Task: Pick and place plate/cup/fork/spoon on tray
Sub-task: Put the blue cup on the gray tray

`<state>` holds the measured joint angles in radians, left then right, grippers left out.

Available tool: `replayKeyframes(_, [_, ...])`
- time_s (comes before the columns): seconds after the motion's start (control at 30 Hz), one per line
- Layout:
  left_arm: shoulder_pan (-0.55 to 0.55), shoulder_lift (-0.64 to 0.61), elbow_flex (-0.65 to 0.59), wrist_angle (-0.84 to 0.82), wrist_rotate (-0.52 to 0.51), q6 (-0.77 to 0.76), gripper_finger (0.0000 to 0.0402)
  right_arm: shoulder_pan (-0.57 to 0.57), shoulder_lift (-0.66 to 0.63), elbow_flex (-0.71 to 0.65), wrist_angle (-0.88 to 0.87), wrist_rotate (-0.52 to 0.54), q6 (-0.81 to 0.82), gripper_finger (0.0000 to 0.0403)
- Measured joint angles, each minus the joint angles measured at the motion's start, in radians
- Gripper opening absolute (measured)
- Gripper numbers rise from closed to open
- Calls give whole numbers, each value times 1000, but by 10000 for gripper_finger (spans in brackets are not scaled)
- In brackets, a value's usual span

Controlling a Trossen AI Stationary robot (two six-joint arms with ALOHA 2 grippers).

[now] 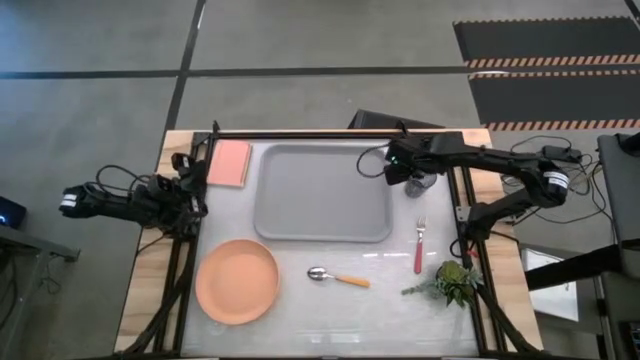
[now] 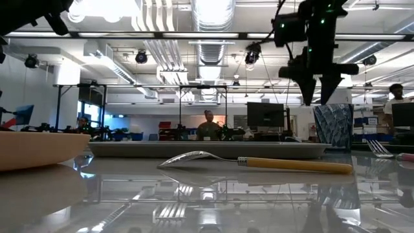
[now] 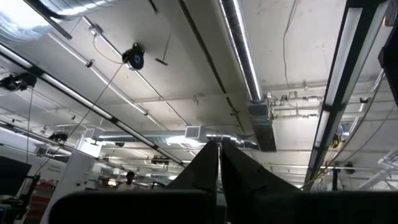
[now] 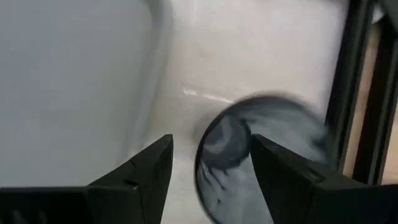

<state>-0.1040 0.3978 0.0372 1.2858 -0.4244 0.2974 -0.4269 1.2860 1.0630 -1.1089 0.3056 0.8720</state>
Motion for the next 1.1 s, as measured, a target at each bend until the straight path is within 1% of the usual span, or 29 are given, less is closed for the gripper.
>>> replayKeyframes(0.17, [0, -11, 2, 2, 0, 3, 0, -1, 7, -27, -7, 13, 9, 186])
replayKeyframes(0.3, [0, -12, 2, 9, 0, 5, 0, 2, 4, -50, 1, 4, 16, 154])
replayKeyframes(0.43, [0, -12, 2, 13, 0, 5, 0, 1, 8, -74, 11, 1, 18, 107])
replayKeyframes(0.5, [0, -12, 2, 13, 0, 5, 0, 4, 8, -78, 24, -20, 18, 77])
replayKeyframes(0.6, [0, -13, 2, 17, 0, 6, 0, 16, 6, -79, 24, -24, 17, 26])
replayKeyframes(0.63, [0, -13, 2, 19, 0, 6, 0, 21, 5, -79, 26, -25, 13, 18])
replayKeyframes(0.73, [0, -15, 6, 23, 1, 6, 0, 37, 4, -78, 26, -26, 7, 11])
replayKeyframes(0.83, [0, -14, 11, 20, 1, 5, 0, 50, -3, -50, 18, -13, -22, 10])
replayKeyframes(1.0, [0, -10, 10, 15, 1, 5, 0, 74, -22, 34, 12, 71, -64, 9])
replayKeyframes(1.1, [0, -10, 10, 15, 1, -1, 0, 78, -19, 108, 26, 85, -111, 9])
